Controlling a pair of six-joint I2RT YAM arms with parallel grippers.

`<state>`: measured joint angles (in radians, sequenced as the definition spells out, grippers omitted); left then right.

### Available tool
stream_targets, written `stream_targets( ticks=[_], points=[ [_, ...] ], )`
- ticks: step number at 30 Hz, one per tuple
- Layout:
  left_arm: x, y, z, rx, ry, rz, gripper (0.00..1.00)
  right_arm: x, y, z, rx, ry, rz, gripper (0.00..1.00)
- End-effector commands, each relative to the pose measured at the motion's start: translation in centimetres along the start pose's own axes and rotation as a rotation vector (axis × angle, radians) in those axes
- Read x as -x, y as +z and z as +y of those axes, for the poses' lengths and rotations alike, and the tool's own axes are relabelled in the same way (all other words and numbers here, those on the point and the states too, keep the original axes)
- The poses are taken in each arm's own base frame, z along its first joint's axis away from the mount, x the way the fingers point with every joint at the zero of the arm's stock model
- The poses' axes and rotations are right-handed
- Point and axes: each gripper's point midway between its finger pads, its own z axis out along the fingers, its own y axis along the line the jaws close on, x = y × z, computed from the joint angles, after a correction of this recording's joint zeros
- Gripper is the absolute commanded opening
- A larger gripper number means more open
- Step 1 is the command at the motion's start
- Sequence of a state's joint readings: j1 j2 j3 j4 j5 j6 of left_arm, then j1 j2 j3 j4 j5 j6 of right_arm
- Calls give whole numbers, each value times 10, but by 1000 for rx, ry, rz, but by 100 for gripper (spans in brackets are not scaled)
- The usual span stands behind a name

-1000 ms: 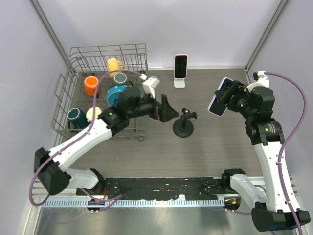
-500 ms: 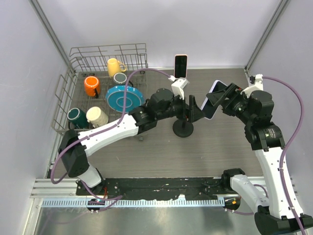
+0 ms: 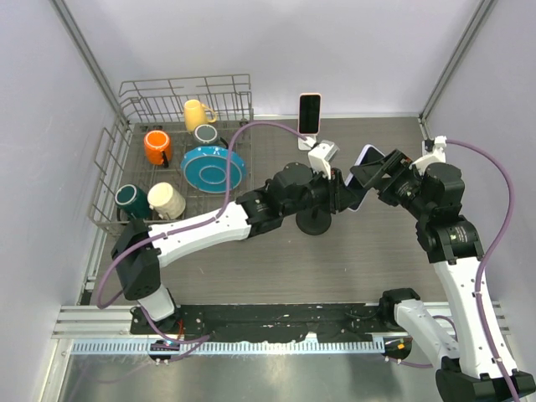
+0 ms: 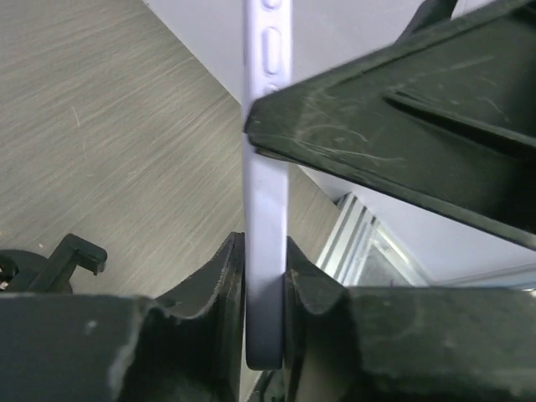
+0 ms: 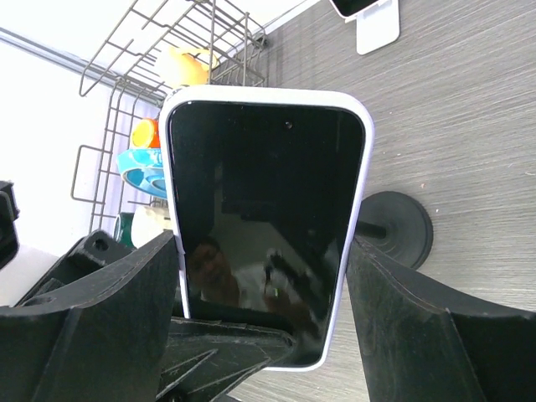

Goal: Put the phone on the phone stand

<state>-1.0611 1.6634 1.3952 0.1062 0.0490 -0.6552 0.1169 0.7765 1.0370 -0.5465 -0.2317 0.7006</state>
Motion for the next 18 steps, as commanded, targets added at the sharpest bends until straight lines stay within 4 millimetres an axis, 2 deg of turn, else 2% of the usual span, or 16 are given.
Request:
stream_targets(
  ticks=[1, 3, 5, 6, 7, 8, 9, 10, 11, 14, 17, 18],
  points=[
    [32, -2, -15, 0, 71, -118, 10, 20, -14, 35, 136, -19, -78, 1],
    [30, -5, -12, 12, 76, -119, 0, 15, -14, 35, 147, -28, -55, 1],
    [34, -12, -14, 11, 79, -132, 0, 11, -13, 35, 155, -28, -34, 9],
    [34, -15, -12, 15, 82, -135, 0, 6, -12, 37, 173, -31, -9, 26],
    [29, -17, -8, 26, 83, -127, 0, 4, -12, 39, 186, -37, 2, 36],
    [36, -25, -12, 15, 84, -147, 0, 2, -12, 40, 200, -40, 11, 53],
    [29, -29, -7, 25, 86, -137, 0, -1, -10, 42, 216, -44, 23, 59],
    [31, -34, -7, 27, 84, -145, 0, -7, -11, 47, 251, -40, 55, 63],
    [33, -38, -8, 23, 83, -156, 0, -5, -11, 53, 289, -47, 52, 73],
    [37, -57, -12, 12, 77, -175, 0, -12, -14, 58, 332, -44, 75, 80],
    [44, -78, -17, -7, 57, -205, 0, -13, -16, 61, 364, -55, 67, 81],
    [40, -82, -15, -8, 53, -200, 0, -17, -15, 60, 377, -51, 76, 81]
  ],
)
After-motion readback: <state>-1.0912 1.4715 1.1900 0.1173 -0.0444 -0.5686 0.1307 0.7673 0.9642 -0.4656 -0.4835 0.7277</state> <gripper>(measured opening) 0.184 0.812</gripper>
